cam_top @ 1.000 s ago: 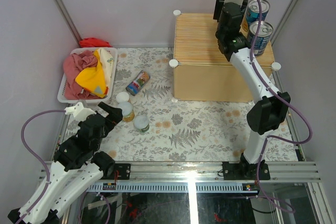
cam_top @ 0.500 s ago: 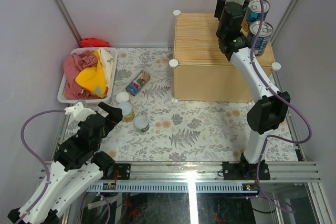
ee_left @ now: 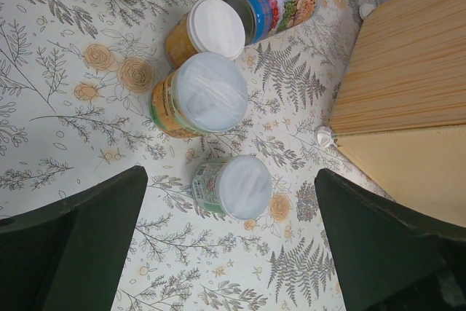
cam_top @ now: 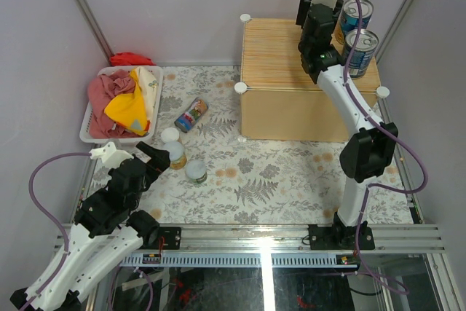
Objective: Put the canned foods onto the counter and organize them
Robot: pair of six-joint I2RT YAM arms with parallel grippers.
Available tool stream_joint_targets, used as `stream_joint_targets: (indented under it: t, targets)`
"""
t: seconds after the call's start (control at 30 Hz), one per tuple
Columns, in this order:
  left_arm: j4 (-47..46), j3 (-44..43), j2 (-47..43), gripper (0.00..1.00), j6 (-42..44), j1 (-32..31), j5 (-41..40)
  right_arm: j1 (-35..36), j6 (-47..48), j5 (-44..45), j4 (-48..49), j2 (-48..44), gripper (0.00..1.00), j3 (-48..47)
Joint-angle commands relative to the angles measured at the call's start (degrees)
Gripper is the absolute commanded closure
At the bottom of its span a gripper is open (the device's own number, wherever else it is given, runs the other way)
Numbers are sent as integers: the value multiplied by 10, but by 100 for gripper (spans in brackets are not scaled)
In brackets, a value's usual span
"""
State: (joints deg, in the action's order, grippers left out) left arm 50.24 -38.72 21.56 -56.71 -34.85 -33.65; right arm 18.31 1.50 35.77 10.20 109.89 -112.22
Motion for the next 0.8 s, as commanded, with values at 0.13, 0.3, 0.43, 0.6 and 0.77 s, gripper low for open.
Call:
stream_joint_targets:
  t: [0.13,0.3,0.43,0.6,0.77]
  targets:
    - [-2,-5,1,0,-4,-5,-18,-4,-16,-14,82,-47,60,11]
    - [-3,-5,2,0,-4,-5,-15,-4,-19,-15,76,-64,24,39]
    - [-3,-6,0,0,-4,-5,-12,-4,-19,-14,68,-72,12,43]
    - [-1,-6,-6,0,-7,-5,-10,-4,-25,-18,55,-79,7,41]
    - [2,-8,-12,0,-9,-6,-9,-1,-26,-19,47,-88,6,43]
